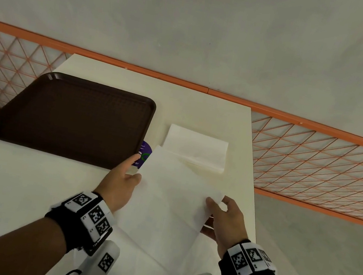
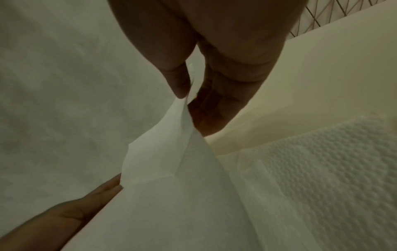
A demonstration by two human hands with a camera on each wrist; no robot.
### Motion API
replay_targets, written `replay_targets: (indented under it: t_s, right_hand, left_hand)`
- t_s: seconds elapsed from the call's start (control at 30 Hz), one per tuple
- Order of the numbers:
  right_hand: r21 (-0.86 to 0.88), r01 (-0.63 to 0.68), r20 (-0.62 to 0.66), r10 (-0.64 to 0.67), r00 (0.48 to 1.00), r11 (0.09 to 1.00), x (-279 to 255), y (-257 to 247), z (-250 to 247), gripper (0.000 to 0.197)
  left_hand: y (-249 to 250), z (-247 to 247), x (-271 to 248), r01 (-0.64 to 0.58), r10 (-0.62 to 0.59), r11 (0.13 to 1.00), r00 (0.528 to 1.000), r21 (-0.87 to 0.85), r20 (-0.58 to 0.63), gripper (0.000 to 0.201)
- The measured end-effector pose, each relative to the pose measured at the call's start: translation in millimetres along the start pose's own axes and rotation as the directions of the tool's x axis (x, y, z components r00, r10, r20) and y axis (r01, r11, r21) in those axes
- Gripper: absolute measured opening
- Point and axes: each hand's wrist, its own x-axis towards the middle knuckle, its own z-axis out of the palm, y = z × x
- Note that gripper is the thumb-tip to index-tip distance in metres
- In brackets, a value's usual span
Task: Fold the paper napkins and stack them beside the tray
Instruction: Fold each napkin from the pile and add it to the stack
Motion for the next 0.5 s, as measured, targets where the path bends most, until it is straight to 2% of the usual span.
replay_targets:
  t_s: [0.1,0.2,0.3,0.5]
  right_hand:
    - [-0.056,-0.035,0.055,0.038,0.998,0.998,-1,4,-2,0.03]
    - [-0.153,-0.117,0.141,0.139,0.98,0.981,-3,12,0,0.037]
    - [-0.147,-0.167,0.191,0.194,0.962,0.975,-5,16,3,0.027]
    - [-0.074,-0.058,0.035,0.061,0.998,0.996,3,7,0,0.024]
  left_hand:
    - [-4,1,4,0.032,-0.033,0.998,0.999,-0.053,-0.021,0.052]
    - [-9,4,7,0.062,-0.064,0.994,0.998,-0.086,-0.019,0.051]
    - [-6,5,7,0.063,-0.066,0.996,0.997,-0.066,-0.039,0.048]
    - [-5,1,6,0.047,-0.045,0.998,0.998,0.039,-0.054,0.049]
